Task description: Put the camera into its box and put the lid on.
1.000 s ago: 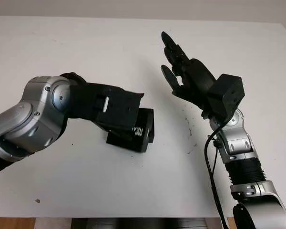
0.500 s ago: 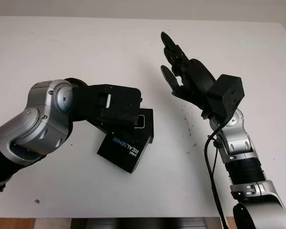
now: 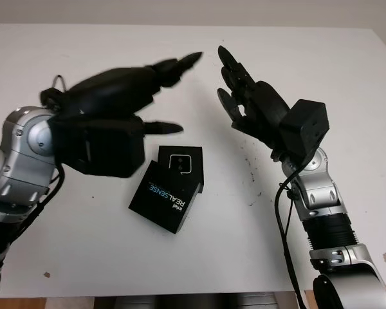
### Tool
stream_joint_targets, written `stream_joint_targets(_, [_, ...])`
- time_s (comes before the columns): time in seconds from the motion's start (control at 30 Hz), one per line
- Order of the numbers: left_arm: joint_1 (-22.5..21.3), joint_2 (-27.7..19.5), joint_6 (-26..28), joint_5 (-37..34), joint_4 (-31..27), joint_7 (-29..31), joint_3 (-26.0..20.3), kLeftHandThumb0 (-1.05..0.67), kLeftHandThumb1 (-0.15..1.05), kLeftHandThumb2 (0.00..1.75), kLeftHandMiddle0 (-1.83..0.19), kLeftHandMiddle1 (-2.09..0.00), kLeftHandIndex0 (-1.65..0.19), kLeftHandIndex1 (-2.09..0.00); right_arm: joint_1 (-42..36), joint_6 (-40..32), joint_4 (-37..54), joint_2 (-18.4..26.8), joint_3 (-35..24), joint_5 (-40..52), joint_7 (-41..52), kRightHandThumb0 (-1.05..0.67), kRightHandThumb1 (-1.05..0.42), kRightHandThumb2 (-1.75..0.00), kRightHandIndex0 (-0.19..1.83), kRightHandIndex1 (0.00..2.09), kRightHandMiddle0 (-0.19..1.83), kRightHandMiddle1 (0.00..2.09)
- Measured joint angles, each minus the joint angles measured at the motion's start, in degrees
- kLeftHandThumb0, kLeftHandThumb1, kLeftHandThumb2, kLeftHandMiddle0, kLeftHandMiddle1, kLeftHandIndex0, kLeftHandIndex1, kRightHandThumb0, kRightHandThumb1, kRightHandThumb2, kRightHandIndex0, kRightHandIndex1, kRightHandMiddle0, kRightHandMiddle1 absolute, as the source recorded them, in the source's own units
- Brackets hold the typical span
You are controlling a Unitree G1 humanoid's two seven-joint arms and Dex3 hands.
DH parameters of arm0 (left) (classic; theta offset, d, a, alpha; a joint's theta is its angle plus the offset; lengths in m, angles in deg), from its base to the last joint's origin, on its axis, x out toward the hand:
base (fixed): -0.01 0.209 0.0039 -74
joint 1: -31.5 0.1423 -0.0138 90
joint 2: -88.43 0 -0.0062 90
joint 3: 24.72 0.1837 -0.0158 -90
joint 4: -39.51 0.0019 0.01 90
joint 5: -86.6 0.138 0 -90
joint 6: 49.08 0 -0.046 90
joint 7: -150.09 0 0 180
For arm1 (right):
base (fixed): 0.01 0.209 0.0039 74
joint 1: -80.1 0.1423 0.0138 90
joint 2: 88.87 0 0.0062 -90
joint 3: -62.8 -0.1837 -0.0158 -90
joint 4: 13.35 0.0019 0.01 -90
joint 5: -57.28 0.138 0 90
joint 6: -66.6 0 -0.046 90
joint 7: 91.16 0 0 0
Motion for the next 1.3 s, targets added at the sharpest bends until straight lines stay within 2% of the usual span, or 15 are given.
stream_joint_targets(0.03, [0.5,0.2,-0.6,0.0,0.5,-0.6,-1.0,-0.45,1.05,0.25,0.02,-0.61,-0.11,-0.22,0.0,0.2,-0.1,0.0,0.0,-0.1,0.1,-0.8,-1.05,-0.58,-0.1,0.05,-0.08,0.05])
stream_joint_targets(0.13, [2.0,0.6,-1.5,-0.6,1.7,-1.0,-3.9,-0.52,1.05,0.31,-0.08,-0.25,-0.1,-0.15,0.1,1.1,-0.5,0.2,0.0,-0.1,0.7,-0.8,-1.05,-0.58,-0.1,0.05,-0.07,0.05])
stream_joint_targets(0.2, [2.5,0.6,-2.3,-1.7,2.4,-0.7,-5.6,-0.61,1.05,0.34,-0.07,-0.15,-0.05,-0.1,0.1,1.3,-0.6,0.4,0.0,-0.2,0.8,-0.79,-1.05,-0.58,-0.09,0.06,-0.06,0.06])
stream_joint_targets(0.33, [2.6,-1.8,-8.1,-5.1,6.1,3.6,-8.6,-0.76,1.05,0.28,-0.01,-0.08,0.05,-0.04,0.1,1.5,-0.7,0.9,0.0,-0.5,1.0,-0.8,-1.05,-0.58,-0.09,0.06,-0.06,0.06])
stream_joint_targets(0.47, [2.8,-7.6,-16.0,-9.7,10.5,12.3,-10.3,-0.85,0.99,0.1,0.06,-0.05,0.08,-0.03,0.1,1.5,-0.7,1.6,0.0,-1.1,0.8,-0.8,-1.05,-0.59,-0.08,0.06,-0.05,0.06])
stream_joint_targets(0.63, [4.1,-14.1,-26.1,-11.3,12.2,20.3,-11.2,-0.99,0.94,0.05,0.12,-0.03,0.19,0.0,0.1,1.3,-0.7,1.8,0.0,-1.0,0.8,-0.79,-1.05,-0.6,-0.1,0.05,-0.07,0.05])
stream_joint_targets(0.8, [8.2,-18.9,-39.3,-5.2,11.7,19.0,-13.2,-1.03,0.94,0.05,0.11,-0.05,0.19,0.0,0.2,0.5,-0.7,1.9,-0.1,-1.0,0.6,-0.81,-1.05,-0.59,-0.1,0.05,-0.08,0.05])
stream_joint_targets(0.9, [11.1,-19.7,-44.8,-2.4,10.8,17.0,-15.0,-1.02,0.94,0.05,0.12,-0.05,0.19,0.0,0.2,-0.1,-0.7,1.9,-0.3,-0.5,0.6,-0.81,-1.05,-0.59,-0.11,0.05,-0.08,0.05])
stream_joint_targets(1.13, [16.3,-20.4,-52.1,1.2,7.9,13.0,-18.1,-1.0,0.92,0.05,0.09,-0.06,0.17,-0.03,0.2,0.4,-0.8,1.9,-1.3,0.1,0.0,-0.79,-1.05,-0.58,-0.13,0.04,-0.09,0.05])
stream_joint_targets(1.3, [19.7,-17.9,-55.2,4.2,6.6,7.2,-19.0,-0.97,0.92,0.05,0.06,-0.07,0.14,-0.05,0.6,0.9,-2.5,1.9,-2.1,1.3,0.2,-0.76,-1.05,-0.6,-0.14,0.04,-0.11,0.04])
